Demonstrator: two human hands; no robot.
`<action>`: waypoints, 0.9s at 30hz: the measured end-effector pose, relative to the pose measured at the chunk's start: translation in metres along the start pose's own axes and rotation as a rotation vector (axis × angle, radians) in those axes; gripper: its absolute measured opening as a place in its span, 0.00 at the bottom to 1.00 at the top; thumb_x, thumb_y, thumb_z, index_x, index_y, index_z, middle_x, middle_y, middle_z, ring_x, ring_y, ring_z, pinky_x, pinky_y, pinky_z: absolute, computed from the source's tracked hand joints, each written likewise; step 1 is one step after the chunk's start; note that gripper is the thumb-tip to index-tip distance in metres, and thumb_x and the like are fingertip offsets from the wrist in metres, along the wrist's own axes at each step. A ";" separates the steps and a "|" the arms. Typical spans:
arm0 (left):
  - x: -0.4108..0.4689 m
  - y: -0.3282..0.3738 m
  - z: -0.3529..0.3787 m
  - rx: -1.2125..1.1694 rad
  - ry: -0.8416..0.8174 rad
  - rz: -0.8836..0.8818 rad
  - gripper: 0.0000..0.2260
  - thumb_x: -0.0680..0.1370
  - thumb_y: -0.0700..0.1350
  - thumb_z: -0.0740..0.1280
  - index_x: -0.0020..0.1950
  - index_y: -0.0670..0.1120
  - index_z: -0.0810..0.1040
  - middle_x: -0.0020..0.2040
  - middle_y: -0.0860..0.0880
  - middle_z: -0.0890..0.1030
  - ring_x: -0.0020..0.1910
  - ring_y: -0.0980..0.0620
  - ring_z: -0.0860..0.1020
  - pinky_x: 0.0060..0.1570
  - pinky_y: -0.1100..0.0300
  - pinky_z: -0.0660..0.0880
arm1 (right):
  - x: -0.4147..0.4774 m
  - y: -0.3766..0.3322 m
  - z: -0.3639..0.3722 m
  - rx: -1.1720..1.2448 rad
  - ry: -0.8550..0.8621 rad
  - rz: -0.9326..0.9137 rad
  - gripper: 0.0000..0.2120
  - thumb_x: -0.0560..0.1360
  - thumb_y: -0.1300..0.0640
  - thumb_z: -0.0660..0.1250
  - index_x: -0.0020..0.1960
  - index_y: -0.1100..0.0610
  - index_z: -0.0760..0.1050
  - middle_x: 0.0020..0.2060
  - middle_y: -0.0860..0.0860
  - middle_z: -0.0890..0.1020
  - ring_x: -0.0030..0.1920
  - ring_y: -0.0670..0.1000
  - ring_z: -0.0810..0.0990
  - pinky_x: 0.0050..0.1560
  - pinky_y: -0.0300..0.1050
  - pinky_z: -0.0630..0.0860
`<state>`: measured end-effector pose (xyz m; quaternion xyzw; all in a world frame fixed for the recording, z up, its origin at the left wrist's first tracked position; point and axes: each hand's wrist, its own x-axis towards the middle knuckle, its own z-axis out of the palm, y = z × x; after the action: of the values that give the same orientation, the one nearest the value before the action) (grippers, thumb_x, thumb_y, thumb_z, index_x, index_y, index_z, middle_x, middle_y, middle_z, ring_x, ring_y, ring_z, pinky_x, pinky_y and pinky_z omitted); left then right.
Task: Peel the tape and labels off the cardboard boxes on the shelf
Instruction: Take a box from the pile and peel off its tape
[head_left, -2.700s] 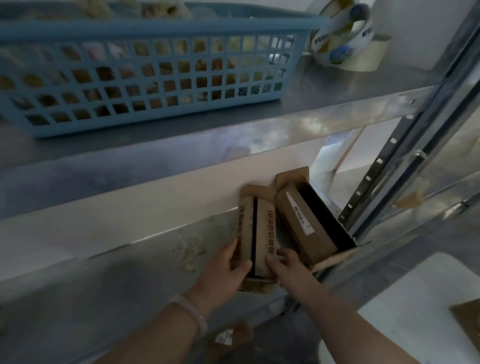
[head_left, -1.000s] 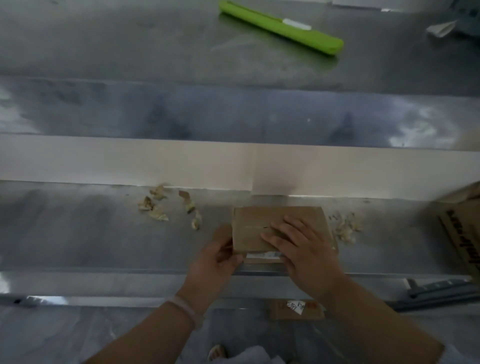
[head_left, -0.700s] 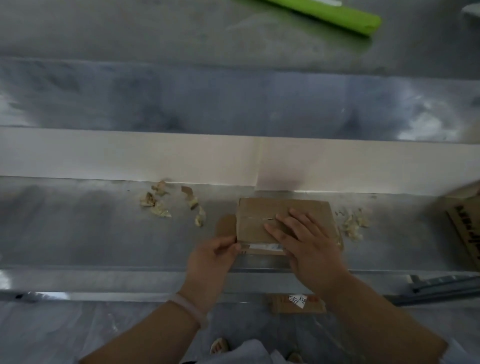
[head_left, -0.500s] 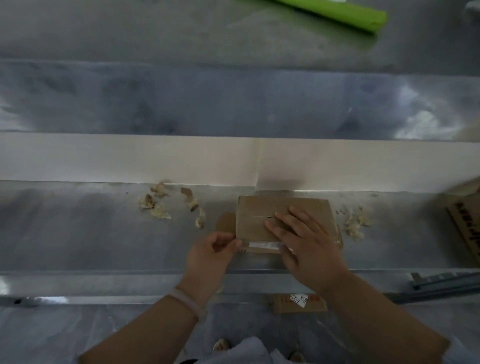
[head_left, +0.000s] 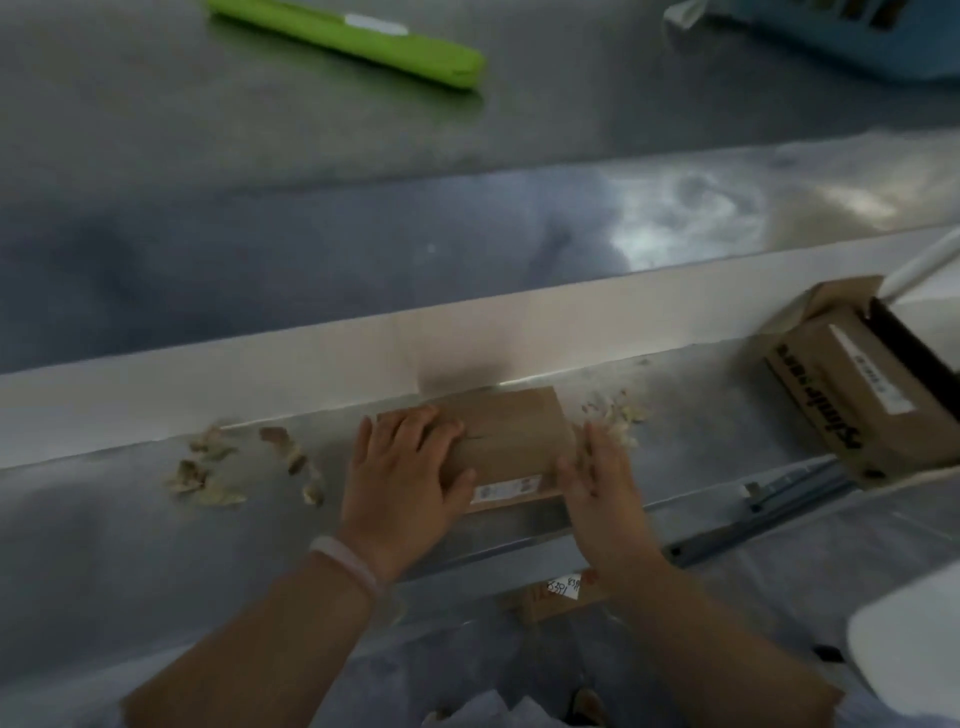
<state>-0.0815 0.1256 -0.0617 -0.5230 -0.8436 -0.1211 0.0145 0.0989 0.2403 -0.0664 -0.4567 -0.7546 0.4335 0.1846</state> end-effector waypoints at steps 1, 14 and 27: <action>0.005 0.004 -0.001 0.006 0.009 -0.014 0.26 0.71 0.65 0.55 0.62 0.54 0.75 0.61 0.49 0.75 0.63 0.44 0.71 0.70 0.40 0.60 | -0.001 0.001 -0.004 0.072 -0.040 0.033 0.16 0.82 0.50 0.59 0.69 0.44 0.68 0.63 0.40 0.76 0.63 0.42 0.73 0.58 0.27 0.68; 0.012 0.009 0.011 0.130 -0.021 0.034 0.30 0.75 0.66 0.50 0.70 0.52 0.70 0.68 0.43 0.71 0.68 0.40 0.68 0.67 0.41 0.63 | -0.006 0.010 -0.013 0.321 0.200 0.300 0.04 0.74 0.55 0.72 0.46 0.46 0.82 0.41 0.42 0.84 0.46 0.43 0.81 0.51 0.41 0.79; 0.014 0.008 0.012 0.138 -0.011 0.040 0.29 0.74 0.66 0.52 0.69 0.52 0.72 0.66 0.44 0.74 0.66 0.40 0.70 0.65 0.41 0.64 | 0.012 0.002 -0.030 -0.265 -0.063 0.066 0.09 0.80 0.54 0.62 0.42 0.55 0.72 0.34 0.46 0.72 0.34 0.42 0.70 0.32 0.34 0.63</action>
<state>-0.0799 0.1438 -0.0693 -0.5379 -0.8395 -0.0597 0.0483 0.1138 0.2659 -0.0525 -0.4878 -0.7952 0.3501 0.0845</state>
